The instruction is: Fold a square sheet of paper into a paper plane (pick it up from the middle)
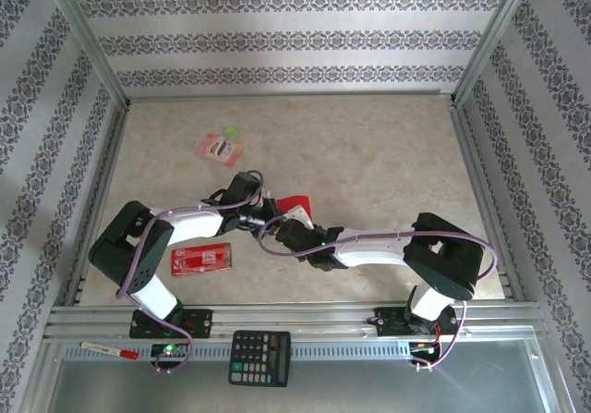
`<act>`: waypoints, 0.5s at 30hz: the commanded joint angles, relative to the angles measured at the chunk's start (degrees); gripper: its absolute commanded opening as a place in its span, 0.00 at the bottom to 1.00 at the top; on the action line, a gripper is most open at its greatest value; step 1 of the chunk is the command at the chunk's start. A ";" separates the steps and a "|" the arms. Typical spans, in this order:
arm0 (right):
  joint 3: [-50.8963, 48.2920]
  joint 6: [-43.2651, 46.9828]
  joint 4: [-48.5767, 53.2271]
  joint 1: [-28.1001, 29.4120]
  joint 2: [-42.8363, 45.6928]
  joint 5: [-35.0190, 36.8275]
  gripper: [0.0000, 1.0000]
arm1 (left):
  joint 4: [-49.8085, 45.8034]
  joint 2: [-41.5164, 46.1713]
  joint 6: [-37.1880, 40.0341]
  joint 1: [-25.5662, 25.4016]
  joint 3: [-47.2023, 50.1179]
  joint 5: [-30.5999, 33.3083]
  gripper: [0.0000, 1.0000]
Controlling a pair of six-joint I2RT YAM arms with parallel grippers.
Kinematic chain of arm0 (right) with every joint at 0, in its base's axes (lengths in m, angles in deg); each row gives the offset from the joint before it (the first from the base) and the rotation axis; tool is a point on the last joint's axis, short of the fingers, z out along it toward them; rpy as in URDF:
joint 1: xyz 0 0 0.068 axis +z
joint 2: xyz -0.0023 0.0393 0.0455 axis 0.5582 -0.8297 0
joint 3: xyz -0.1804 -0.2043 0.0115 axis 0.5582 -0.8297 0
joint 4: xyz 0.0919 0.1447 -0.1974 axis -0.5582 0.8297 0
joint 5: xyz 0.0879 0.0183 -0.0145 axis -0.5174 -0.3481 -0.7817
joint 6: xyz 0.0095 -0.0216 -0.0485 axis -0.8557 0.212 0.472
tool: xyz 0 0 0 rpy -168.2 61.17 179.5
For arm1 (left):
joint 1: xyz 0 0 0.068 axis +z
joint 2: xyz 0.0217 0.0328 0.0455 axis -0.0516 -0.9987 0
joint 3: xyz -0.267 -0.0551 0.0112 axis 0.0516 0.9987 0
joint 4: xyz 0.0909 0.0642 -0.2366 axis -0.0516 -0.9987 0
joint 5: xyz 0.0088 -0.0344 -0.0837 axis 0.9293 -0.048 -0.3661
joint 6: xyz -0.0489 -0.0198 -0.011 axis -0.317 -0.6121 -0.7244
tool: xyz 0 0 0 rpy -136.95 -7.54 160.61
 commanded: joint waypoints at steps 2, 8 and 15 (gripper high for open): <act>0.86 -0.57 3.07 0.67 1.42 2.19 0.28 | -2.10 -0.78 1.90 -0.46 -1.69 -0.74 0.00; 2.13 -0.03 5.37 0.68 1.34 2.98 0.27 | -2.43 -0.93 2.25 -0.46 -1.88 -0.83 0.00; 3.67 1.17 6.57 1.04 0.55 3.75 0.23 | -2.82 -1.39 2.55 -0.46 -2.43 -1.09 0.00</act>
